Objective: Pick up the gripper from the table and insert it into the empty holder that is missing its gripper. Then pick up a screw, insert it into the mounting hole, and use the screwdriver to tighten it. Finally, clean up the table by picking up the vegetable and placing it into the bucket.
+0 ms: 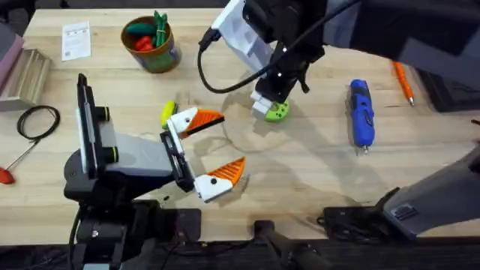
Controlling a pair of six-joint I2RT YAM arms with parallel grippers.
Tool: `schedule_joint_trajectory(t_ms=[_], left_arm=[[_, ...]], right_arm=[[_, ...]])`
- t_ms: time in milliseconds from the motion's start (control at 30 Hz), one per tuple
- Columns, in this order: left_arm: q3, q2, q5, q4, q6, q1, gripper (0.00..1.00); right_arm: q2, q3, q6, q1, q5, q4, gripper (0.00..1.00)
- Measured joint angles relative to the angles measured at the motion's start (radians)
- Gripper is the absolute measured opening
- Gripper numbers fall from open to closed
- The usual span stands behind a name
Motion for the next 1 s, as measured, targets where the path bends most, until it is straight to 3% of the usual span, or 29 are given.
schedule_joint_trajectory(t_ms=[700,1000], left_arm=[[0.000,0.000,0.000,0.000,0.000,0.000,0.985],[0.000,0.000,0.000,0.000,0.000,0.000,0.985]], right_arm=[[0.080,-0.001,0.001,0.000,-0.020,0.042,0.650],[0.091,-0.027,0.001,-0.014,-0.087,0.071,0.623]])
